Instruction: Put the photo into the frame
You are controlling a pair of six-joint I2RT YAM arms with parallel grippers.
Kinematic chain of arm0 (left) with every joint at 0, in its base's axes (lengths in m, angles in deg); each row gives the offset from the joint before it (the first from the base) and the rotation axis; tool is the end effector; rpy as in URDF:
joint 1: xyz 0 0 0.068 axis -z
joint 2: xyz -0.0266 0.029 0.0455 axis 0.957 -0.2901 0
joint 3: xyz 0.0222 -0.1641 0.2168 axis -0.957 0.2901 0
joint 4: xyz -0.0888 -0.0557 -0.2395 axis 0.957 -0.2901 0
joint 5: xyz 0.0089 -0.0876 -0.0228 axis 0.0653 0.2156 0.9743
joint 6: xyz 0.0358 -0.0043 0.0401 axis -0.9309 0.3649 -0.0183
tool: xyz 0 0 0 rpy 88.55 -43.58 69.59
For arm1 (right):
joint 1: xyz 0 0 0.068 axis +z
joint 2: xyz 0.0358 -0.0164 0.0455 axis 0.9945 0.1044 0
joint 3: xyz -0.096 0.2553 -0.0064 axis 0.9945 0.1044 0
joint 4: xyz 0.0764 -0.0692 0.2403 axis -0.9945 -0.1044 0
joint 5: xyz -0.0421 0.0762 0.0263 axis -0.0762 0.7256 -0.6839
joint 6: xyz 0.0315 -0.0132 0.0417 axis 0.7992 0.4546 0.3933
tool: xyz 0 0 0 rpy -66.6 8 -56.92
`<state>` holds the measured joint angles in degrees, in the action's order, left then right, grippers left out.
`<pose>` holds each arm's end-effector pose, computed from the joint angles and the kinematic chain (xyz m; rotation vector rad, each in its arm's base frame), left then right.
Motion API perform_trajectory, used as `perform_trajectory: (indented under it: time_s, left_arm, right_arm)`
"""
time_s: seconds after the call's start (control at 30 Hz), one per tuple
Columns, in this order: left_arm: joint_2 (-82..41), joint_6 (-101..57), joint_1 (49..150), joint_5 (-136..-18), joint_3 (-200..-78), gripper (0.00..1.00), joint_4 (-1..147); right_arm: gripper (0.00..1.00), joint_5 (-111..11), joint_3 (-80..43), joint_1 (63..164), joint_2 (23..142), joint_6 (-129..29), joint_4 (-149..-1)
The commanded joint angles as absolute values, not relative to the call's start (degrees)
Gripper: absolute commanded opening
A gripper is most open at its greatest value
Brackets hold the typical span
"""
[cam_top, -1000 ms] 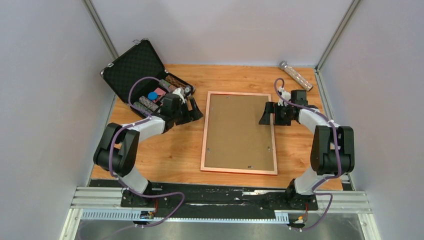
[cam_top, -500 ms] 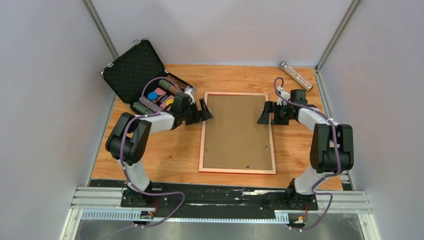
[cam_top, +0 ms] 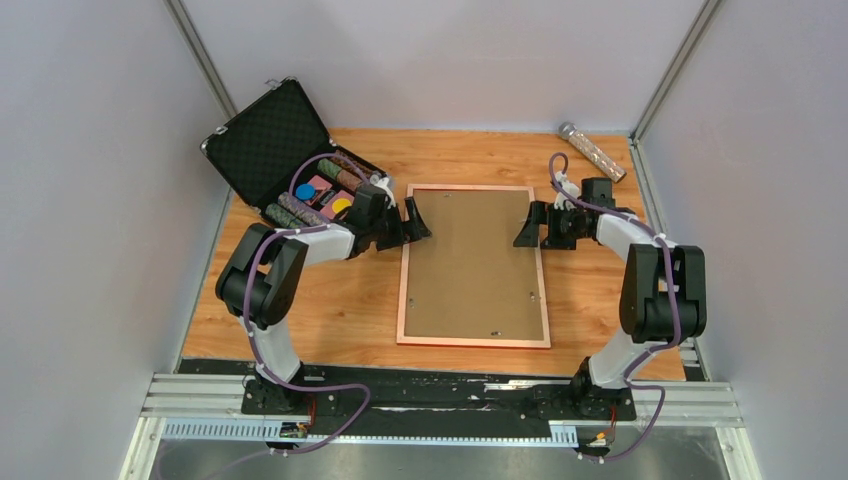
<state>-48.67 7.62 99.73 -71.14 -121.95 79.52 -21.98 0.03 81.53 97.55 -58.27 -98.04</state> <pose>0.3295 -0.1748 0.1551 -0.1650 2.4063 -0.8710 0.3247 0.0065 0.1768 -0.1767 2.5382 0.7875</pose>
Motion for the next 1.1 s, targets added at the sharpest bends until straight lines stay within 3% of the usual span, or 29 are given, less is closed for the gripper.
perform_trajectory:
  time_s: [0.0, 0.47, 1.07]
  left_arm:
    - [-50.25, 9.45, 101.61, -71.09, -121.57, 1.00, 76.33]
    - [-49.30, 9.57, 101.61, -72.16, -121.21, 1.00, 75.79]
    - [-49.36, 9.37, 101.61, -72.46, -121.53, 1.00, 75.55]
  right_arm:
    - [0.95, -23.94, -0.28, 81.93, 96.41, -57.12, -100.60]
    - [0.93, -24.11, 1.06, 81.81, 89.37, -57.12, -99.60]
    - [0.90, -18.43, 2.60, 81.90, 94.79, -57.12, -100.05]
